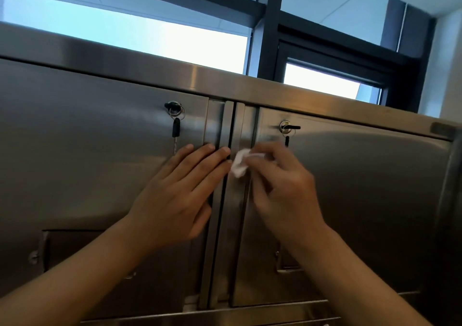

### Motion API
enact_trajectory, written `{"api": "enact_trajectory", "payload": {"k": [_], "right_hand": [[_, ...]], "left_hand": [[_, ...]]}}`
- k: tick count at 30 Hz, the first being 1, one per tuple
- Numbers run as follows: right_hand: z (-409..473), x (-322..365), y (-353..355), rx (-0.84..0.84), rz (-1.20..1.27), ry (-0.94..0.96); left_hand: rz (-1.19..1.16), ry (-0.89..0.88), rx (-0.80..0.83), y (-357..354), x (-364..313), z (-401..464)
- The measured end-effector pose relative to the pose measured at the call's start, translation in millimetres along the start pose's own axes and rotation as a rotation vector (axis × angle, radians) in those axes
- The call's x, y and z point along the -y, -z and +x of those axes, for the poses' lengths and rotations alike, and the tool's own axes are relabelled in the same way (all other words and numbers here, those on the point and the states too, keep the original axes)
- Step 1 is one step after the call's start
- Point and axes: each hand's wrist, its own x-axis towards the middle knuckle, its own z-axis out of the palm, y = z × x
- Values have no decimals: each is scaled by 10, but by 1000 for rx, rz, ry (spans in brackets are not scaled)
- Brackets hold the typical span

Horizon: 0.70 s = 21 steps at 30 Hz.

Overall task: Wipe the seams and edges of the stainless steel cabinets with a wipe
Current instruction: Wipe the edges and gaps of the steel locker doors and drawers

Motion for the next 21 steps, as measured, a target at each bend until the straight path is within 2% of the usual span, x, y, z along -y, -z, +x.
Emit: {"api": "enact_trajectory", "payload": {"k": [4, 10, 15, 21], "right_hand": [[412, -153, 255, -115, -143, -12], [613, -239, 89, -58, -240, 41], [450, -197, -43, -53, -273, 51], [174, -133, -127, 55, -260, 40]], "left_hand": [[32, -11, 23, 23, -18, -13], [34, -12, 42, 5, -22, -39], [29, -7, 42, 1, -47, -59], [23, -5, 53, 29, -50, -50]]}}
